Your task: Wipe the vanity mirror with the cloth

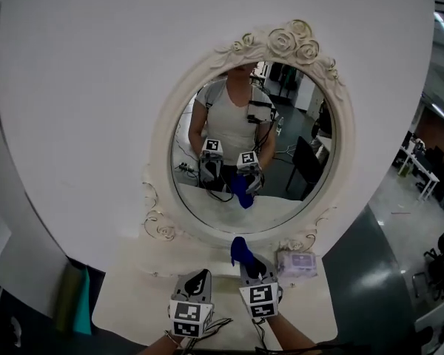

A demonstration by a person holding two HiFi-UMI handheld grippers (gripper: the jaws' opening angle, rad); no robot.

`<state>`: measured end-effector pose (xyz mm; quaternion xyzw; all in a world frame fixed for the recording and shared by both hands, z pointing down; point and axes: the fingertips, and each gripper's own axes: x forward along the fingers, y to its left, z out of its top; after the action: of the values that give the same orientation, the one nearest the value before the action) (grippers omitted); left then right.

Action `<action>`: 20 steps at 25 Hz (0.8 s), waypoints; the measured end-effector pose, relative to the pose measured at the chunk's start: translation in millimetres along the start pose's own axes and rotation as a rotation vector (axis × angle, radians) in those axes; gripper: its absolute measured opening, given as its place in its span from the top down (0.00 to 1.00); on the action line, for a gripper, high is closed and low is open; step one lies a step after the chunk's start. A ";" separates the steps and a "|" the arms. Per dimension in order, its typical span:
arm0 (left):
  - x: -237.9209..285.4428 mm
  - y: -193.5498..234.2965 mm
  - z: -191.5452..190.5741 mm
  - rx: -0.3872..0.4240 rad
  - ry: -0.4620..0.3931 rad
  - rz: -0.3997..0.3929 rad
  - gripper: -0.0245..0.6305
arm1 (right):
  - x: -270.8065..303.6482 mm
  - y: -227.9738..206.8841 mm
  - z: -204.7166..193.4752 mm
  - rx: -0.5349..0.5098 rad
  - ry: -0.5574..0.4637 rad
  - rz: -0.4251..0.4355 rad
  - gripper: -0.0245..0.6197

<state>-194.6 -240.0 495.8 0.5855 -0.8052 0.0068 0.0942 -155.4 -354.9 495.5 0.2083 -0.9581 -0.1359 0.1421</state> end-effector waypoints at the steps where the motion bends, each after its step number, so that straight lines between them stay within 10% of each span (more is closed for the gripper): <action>1: -7.8 -2.2 -0.6 0.011 -0.007 -0.007 0.95 | -9.4 -0.2 -3.4 0.038 0.005 -0.022 0.85; 12: -39.7 -31.6 -32.6 -0.064 -0.008 -0.139 0.95 | -91.7 -7.1 -42.9 0.268 0.072 -0.165 0.85; 20: -53.5 -16.5 -35.7 -0.057 -0.024 -0.059 0.95 | -108.1 -18.8 -48.5 0.352 0.051 -0.192 0.85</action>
<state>-157.9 -190.5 520.7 0.6060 -0.7885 -0.0261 0.1015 -38.3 -333.8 510.9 0.3240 -0.9388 0.0262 0.1141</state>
